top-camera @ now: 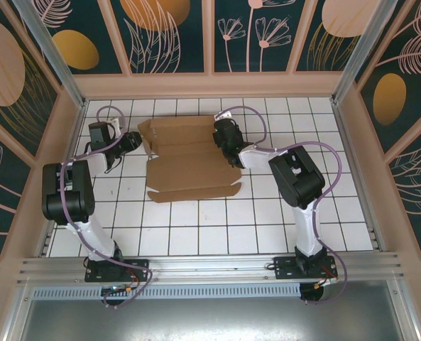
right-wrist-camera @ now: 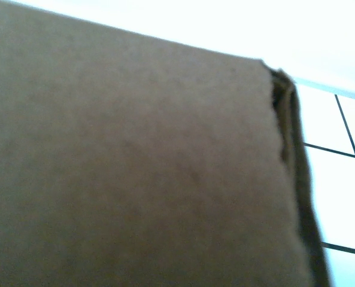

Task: Fold the paper box

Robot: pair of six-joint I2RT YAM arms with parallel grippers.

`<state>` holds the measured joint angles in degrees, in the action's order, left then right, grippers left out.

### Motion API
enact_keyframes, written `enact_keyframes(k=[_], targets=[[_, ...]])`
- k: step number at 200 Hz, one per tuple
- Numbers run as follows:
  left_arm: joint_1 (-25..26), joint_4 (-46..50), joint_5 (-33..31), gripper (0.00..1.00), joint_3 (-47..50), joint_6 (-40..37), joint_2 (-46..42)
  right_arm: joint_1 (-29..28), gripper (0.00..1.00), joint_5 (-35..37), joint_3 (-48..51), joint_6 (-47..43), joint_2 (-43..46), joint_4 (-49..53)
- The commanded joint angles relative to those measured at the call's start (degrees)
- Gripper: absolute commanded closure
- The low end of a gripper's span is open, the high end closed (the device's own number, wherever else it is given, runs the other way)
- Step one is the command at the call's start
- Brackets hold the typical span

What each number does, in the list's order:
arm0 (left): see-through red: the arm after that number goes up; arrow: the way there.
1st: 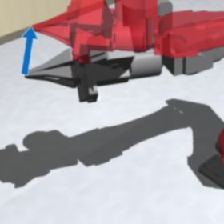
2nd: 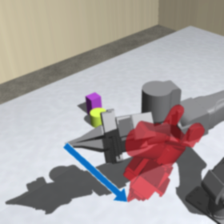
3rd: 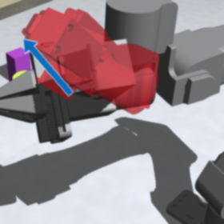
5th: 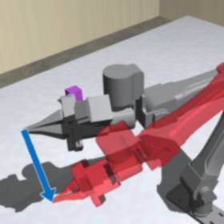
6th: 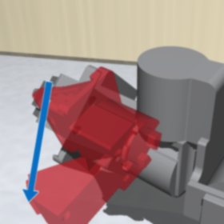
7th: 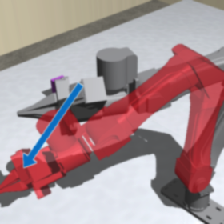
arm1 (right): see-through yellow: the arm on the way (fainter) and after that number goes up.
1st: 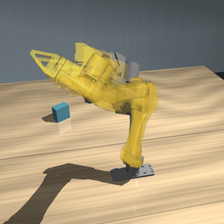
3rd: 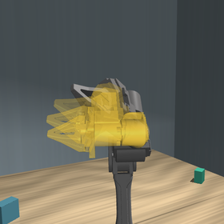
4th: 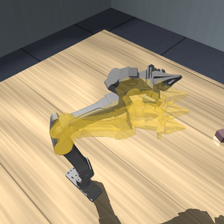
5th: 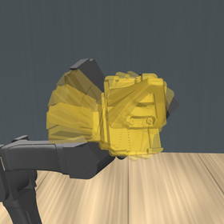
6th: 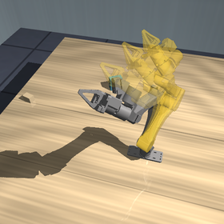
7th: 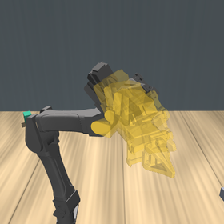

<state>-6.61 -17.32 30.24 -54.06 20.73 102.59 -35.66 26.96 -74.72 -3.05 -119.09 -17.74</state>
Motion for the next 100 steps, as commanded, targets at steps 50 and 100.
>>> enact_keyframes(k=[50,100], targets=[[3.81,0.62,6.61,0.64,0.58,-6.45,-2.81,-0.50,1.00,-1.76,1.44,-3.89,-4.16,9.91],[4.68,-2.01,8.25,0.65,3.74,-7.98,-7.15,-0.47,1.00,-1.58,1.39,-3.81,-4.22,10.08]])
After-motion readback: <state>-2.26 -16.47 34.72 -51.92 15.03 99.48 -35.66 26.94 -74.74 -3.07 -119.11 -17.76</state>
